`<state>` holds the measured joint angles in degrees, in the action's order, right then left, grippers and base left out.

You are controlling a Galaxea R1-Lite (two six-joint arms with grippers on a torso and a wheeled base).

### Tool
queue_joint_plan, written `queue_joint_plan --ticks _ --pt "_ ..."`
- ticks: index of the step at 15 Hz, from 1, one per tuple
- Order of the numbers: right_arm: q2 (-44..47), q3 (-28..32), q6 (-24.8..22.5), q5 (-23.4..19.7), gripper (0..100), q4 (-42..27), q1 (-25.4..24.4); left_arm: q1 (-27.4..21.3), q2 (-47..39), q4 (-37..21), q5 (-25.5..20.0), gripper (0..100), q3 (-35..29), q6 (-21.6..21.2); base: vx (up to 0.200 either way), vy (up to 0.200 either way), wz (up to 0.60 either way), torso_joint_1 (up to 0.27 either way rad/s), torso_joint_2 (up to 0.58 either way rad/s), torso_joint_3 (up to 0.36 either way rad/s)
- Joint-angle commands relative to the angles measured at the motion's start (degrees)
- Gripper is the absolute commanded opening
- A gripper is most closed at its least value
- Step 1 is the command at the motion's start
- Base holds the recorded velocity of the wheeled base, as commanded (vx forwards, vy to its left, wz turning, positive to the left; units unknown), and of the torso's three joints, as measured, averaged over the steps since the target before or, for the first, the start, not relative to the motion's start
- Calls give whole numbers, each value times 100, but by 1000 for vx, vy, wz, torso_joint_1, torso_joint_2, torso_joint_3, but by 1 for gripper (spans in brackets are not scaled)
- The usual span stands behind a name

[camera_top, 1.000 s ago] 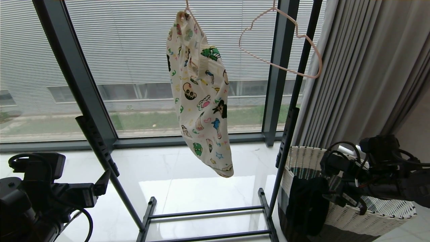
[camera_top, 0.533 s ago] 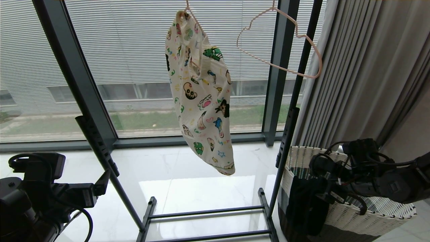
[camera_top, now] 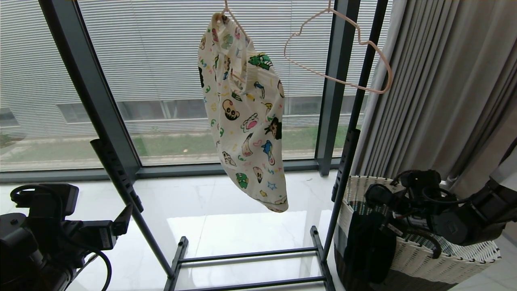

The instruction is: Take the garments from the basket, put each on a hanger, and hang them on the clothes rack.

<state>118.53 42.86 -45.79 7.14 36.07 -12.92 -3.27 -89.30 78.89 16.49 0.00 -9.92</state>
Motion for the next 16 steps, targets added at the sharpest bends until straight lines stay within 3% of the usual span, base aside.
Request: queue_joint_plan --ticks 1,5,7,10,16 --pt "39 -15 -9 -46 0 5 -44 2 -9 -5 3 100 0 8 0 0 0 0 0 0" --pt "-524 -24 8 -222 0 -12 -220 10 -18 -5 21 100 0 -18 0 0 0 0 0 0" --pt "-1209 12 8 -521 0 -593 -228 10 -26 -5 29 100 0 -27 0 0 0 0 0 0" --pt "-2159 100 52 -635 0 -1761 -228 10 17 -5 29 100 0 -27 -200 0 0 2 2 -1" --pt "-3002 284 96 -714 0 -2526 -580 2 167 13 29 100 0 -10 -200 0 0 -1 2 6"
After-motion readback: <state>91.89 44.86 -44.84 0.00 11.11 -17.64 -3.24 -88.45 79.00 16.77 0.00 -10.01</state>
